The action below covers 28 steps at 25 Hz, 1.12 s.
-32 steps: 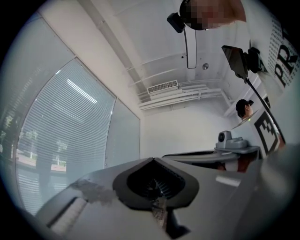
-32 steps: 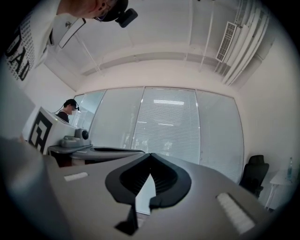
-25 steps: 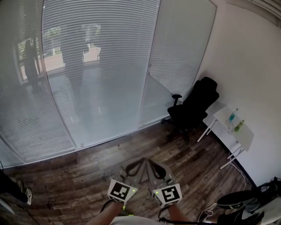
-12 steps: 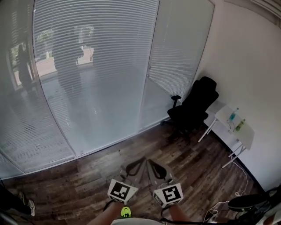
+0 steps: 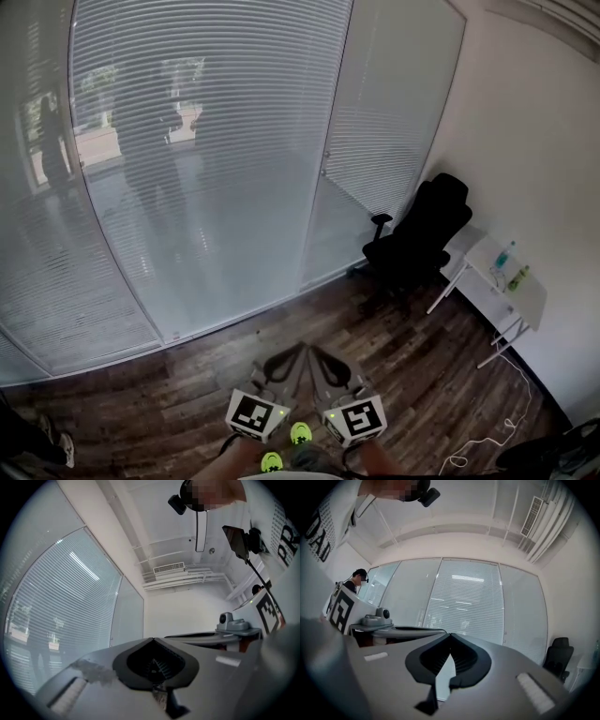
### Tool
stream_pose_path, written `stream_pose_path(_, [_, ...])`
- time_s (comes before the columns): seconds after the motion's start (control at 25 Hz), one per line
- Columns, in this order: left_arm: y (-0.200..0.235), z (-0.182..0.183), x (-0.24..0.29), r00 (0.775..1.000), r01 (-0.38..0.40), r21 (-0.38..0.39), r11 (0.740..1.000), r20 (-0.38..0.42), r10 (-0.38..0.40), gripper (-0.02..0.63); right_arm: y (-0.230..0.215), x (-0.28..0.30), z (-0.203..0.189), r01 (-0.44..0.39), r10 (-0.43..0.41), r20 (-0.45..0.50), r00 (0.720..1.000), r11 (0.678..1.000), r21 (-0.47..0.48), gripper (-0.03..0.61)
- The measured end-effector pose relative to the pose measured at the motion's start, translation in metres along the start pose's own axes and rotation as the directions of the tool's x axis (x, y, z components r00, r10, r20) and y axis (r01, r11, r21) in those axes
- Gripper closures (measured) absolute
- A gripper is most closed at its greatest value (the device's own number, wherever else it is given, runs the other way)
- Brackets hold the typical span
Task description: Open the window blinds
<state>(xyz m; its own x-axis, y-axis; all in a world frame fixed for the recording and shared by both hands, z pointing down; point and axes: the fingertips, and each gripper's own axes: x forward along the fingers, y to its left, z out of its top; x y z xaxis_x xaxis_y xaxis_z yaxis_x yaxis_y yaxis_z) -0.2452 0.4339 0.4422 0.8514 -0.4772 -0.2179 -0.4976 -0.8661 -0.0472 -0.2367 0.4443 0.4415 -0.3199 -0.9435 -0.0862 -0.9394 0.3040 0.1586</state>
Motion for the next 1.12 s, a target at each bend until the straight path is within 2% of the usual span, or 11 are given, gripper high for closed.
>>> stream_pose_path(0.12, [0.01,-0.003,0.01,1.0,-0.011,-0.026,1.0,0.013,0.011,0.622,-0.007,0.012,-0.009,0.0,0.0,-0.003,1.0,1.0,0.014,0.571])
stream_pose_path(0.4, [0.042,-0.017,0.054,1.0,-0.007,-0.005,1.0,-0.01,0.007,0.622,-0.045,0.052,-0.015,-0.011,0.011,-0.005,1.0,1.0,0.009,0.571])
stream_pose_path(0.48, [0.05,-0.02,0.071,1.0,-0.014,-0.018,1.0,-0.013,0.014,0.621,-0.061,0.064,-0.018,-0.013,0.013,-0.002,1.0,1.0,0.007,0.571])
stream_pose_path(0.92, [0.089,-0.034,0.182,0.998,-0.045,0.028,0.999,-0.043,0.047,0.621,-0.164,0.124,-0.025,-0.073,0.072,0.019,0.997,0.997,0.029,0.571])
stream_pose_path(1.12, [0.098,-0.054,0.228,0.996,-0.066,-0.005,0.998,-0.053,0.065,0.621,-0.207,0.142,-0.042,-0.113,0.112,0.013,0.994,0.993,0.034,0.571])
